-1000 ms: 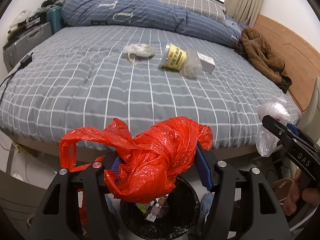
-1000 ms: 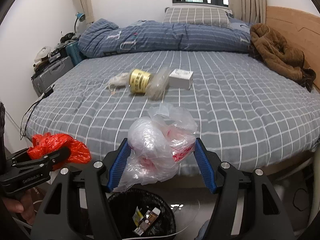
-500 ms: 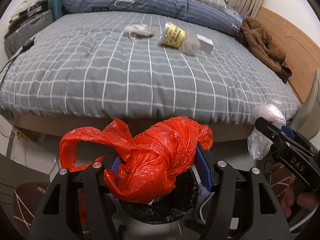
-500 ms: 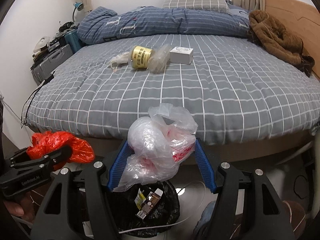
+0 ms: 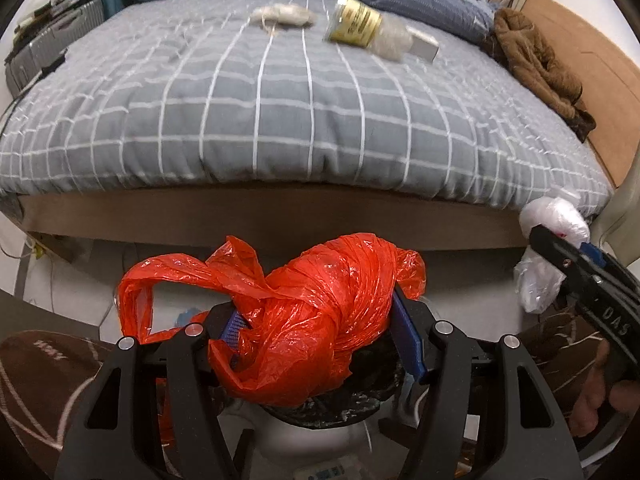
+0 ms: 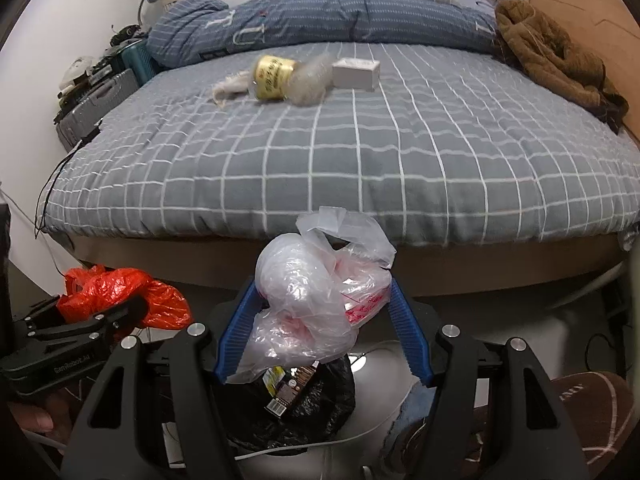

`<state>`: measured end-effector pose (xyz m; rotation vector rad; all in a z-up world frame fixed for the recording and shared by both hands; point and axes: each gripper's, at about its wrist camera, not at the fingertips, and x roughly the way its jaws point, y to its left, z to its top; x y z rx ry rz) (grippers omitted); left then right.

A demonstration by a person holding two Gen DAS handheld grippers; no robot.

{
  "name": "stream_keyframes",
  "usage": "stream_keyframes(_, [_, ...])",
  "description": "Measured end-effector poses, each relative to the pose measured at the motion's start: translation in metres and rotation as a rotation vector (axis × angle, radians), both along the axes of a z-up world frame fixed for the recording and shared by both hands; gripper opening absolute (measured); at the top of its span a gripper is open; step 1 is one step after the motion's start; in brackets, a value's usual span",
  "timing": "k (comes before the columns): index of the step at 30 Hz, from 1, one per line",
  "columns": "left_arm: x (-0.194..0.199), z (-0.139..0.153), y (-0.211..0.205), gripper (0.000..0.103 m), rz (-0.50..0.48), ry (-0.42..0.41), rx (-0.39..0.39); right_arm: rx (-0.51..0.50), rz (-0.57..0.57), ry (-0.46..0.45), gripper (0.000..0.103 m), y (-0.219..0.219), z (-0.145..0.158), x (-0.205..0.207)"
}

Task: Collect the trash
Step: 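Carry the red bag and clear bag down toward the trash bin, then open the left gripper to drop the red bag into the bin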

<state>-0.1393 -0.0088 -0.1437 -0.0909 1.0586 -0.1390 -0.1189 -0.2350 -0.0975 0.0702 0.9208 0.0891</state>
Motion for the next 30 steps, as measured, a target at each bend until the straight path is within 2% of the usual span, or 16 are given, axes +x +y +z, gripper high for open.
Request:
stream_keyframes(8, [0.020,-0.040,-0.018,0.062,-0.036,0.077,0.010,-0.002,-0.035,0.045,0.062,-0.023,-0.026,0.007])
stream_keyframes(19, [0.032,-0.066,-0.055,0.062,-0.110,0.115,0.017,-0.002,-0.087,0.083,0.062,-0.053,-0.044,0.011])
stream_keyframes(25, [0.032,-0.070,-0.056,0.079,-0.103,0.093,0.043,0.002,-0.079,0.086,0.062,-0.051,-0.046,0.013])
stream_keyframes(30, [0.032,-0.069,-0.038,0.086,-0.082,0.083,0.056,-0.002,-0.053,0.095,0.062,-0.039,-0.050,0.018])
